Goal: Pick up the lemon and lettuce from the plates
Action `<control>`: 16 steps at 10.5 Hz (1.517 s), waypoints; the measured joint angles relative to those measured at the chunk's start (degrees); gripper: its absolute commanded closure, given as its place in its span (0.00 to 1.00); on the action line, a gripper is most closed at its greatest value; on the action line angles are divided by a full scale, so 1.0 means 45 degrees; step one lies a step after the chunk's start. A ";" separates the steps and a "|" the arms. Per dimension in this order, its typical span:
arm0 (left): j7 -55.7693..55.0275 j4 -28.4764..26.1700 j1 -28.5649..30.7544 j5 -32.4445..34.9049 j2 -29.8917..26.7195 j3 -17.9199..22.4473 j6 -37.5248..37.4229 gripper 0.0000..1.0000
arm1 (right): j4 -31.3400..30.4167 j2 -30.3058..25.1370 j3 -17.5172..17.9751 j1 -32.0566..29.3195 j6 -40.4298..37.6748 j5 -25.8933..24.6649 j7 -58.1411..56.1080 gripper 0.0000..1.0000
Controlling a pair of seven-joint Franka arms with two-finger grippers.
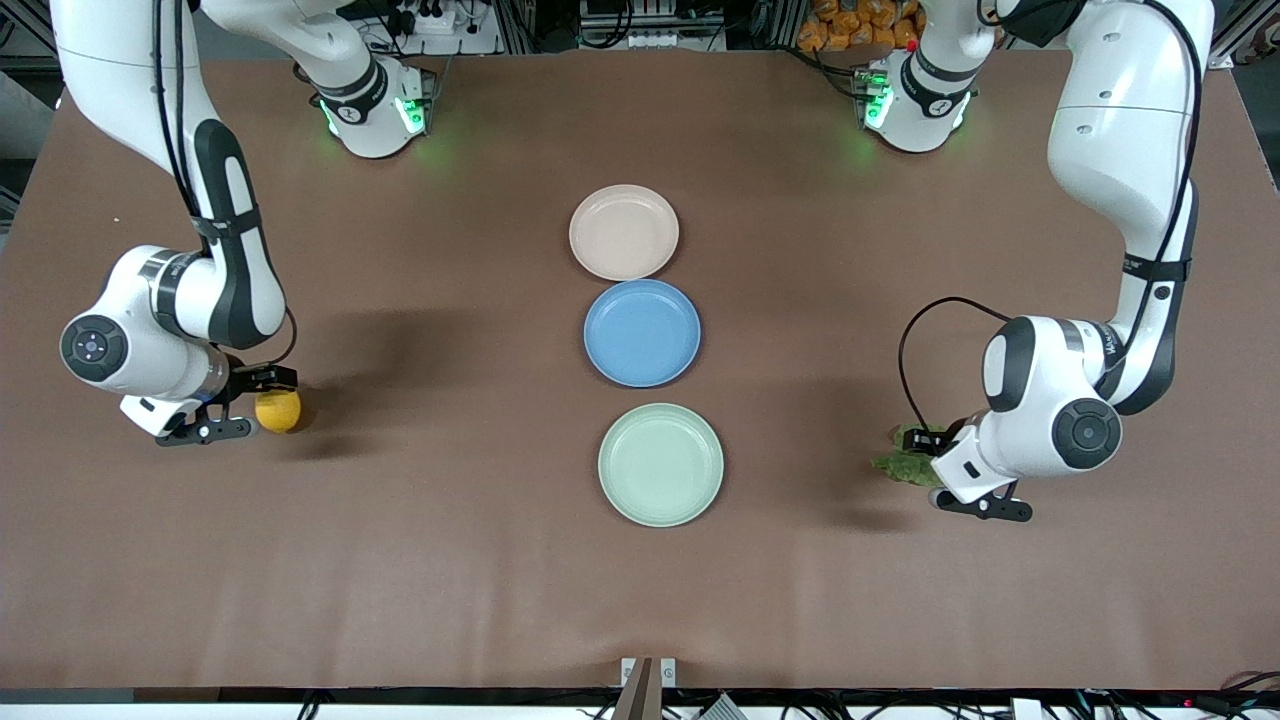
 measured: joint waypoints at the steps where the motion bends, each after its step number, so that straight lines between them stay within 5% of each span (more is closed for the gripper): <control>1: 0.0000 0.0125 0.0006 0.0000 -0.0073 0.0003 0.0019 0.00 | 0.0040 0.0000 0.0000 0.0000 0.0000 0.0000 0.0000 0.00; 8: 0.0000 0.0397 0.0101 0.0200 -0.2879 0.0342 -0.0785 0.00 | 0.1435 -0.0812 0.0494 -0.0689 -0.1735 0.0019 -0.0197 0.00; 12: -0.0123 0.0448 0.0450 0.0208 -0.4752 0.0557 -0.1469 0.00 | 0.1544 -0.3242 0.2709 -0.2902 -0.3774 -0.0012 -0.0297 0.00; 16: -0.0131 0.0429 0.0883 0.0208 -0.6214 0.0560 -0.2921 0.00 | 0.1770 -0.4768 0.6154 -0.5505 -0.5245 -0.0795 0.1156 0.00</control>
